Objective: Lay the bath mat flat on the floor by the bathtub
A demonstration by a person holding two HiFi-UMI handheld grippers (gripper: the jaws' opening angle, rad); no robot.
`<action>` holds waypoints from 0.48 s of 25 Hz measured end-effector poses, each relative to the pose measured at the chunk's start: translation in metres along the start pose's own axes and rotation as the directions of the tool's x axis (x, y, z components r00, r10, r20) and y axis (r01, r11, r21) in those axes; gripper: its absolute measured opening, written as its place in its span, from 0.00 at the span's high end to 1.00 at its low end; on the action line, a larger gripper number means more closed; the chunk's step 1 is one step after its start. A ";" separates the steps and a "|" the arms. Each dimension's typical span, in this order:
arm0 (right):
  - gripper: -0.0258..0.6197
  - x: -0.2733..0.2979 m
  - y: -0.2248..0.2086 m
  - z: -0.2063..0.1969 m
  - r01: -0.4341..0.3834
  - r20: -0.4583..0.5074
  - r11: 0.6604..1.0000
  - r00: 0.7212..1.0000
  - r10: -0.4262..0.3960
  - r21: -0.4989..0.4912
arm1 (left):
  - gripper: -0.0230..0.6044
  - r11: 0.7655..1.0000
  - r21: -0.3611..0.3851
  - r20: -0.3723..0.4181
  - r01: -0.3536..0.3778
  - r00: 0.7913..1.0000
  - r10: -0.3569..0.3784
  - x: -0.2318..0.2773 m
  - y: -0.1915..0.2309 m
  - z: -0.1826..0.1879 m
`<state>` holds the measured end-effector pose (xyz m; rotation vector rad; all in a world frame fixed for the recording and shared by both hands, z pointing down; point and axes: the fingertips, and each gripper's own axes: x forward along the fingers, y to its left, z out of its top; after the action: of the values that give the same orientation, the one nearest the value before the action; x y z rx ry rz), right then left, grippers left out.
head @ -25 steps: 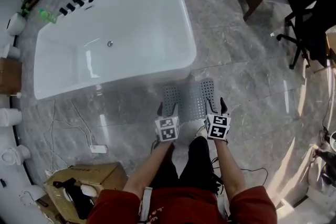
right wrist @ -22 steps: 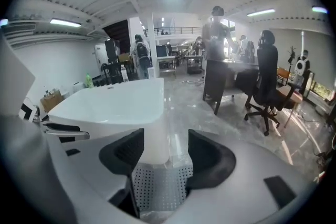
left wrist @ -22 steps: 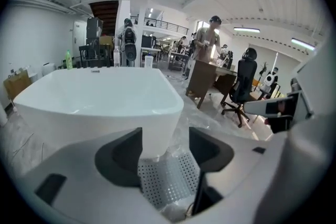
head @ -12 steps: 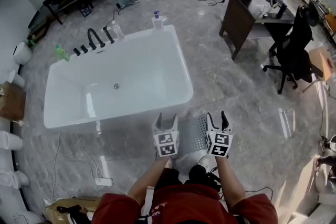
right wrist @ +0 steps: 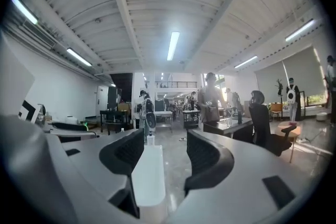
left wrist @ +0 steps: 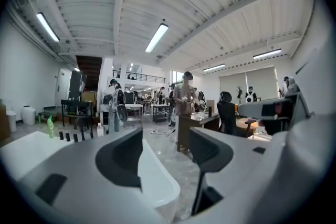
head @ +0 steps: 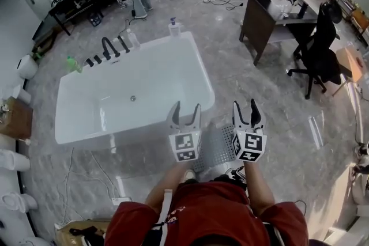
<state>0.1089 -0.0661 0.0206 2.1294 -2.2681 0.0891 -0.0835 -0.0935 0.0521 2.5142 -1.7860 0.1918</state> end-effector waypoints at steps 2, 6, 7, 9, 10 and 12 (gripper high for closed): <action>0.56 -0.002 0.001 0.014 -0.008 0.028 0.999 1.000 0.007 0.049 | 0.53 0.999 0.034 0.024 0.011 1.000 -0.012 -0.002 -0.005 0.012; 0.57 -0.011 0.010 0.036 -0.014 0.079 1.000 0.997 0.013 0.002 | 0.53 0.998 0.038 0.032 0.051 0.998 -0.053 -0.006 -0.015 0.021; 0.58 -0.012 0.012 0.039 -0.013 0.089 1.000 0.996 0.015 -0.014 | 0.53 0.997 0.042 0.035 0.061 0.997 -0.062 -0.007 -0.017 0.025; 0.60 -0.015 0.014 0.045 -0.010 0.104 0.999 0.994 0.015 -0.043 | 0.54 0.997 0.050 0.049 0.066 0.996 -0.068 -0.012 -0.021 0.032; 0.60 -0.016 0.014 0.048 -0.010 0.110 0.998 0.994 0.016 -0.055 | 0.54 0.997 0.051 0.058 0.066 0.996 -0.069 -0.015 -0.023 0.036; 0.65 -0.018 0.015 0.053 -0.017 0.118 0.998 0.993 0.024 -0.063 | 0.58 0.996 0.053 0.070 0.069 0.995 -0.073 -0.020 -0.025 0.043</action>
<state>0.0964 -0.0501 -0.0333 2.1352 -2.3232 -0.1084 -0.0633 -0.0716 0.0079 2.6473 -1.7339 0.1475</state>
